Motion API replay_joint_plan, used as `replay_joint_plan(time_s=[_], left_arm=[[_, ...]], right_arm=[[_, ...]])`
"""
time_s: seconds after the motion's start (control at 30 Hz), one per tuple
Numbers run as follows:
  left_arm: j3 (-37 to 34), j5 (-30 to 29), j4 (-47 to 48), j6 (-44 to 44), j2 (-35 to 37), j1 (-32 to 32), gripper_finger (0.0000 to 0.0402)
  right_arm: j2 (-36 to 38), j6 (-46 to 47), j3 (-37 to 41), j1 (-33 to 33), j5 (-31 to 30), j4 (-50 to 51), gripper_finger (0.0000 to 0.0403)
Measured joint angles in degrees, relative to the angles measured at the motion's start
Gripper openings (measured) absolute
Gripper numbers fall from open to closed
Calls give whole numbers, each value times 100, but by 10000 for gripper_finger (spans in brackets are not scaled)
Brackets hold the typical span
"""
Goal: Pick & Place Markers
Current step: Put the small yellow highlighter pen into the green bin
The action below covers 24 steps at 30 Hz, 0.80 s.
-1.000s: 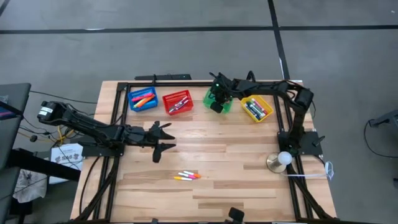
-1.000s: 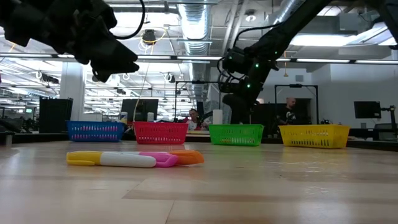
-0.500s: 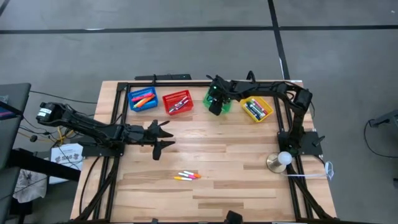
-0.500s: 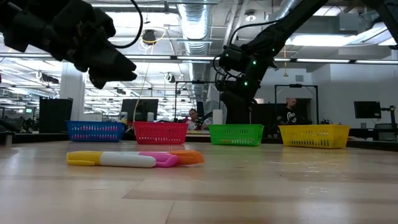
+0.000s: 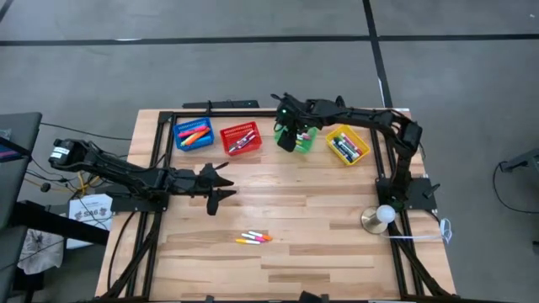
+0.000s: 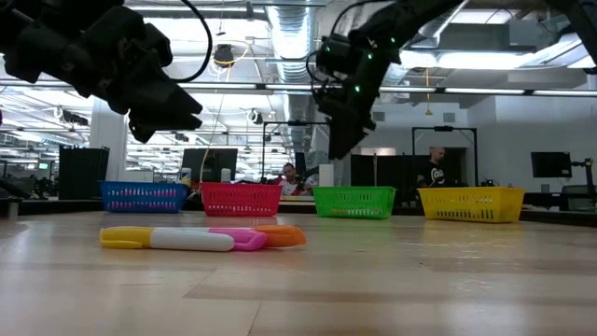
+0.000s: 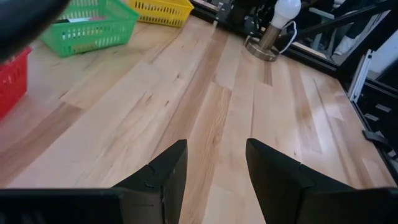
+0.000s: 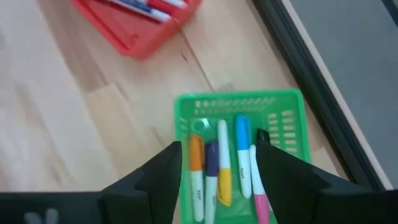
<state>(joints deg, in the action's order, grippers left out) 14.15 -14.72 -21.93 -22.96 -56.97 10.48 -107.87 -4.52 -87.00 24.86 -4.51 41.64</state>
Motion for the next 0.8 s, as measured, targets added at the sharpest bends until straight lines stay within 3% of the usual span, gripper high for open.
replay_joint_plan(time_s=[0.23,0.33,0.47,0.53,0.7,0.8], left_arm=[[4,554,375,29,-14,-16,163],[4,1352,626,17,52,-215,163],[-117,2695,780,237,493,-828,163],[-150,3046,798,595,712,-1035,163],[-177,3016,1026,1385,899,-1064,163],[-177,2714,1030,1396,798,-895,163]], right_arm=[[0,11,-540,-438,7,150,175],[4,431,-678,-637,4,148,170],[2,1710,-855,-927,7,373,168],[2,2204,-942,-1079,18,706,169],[54,2821,-1012,-1556,-89,1441,174],[141,3178,-1021,-2088,-631,1401,176]])
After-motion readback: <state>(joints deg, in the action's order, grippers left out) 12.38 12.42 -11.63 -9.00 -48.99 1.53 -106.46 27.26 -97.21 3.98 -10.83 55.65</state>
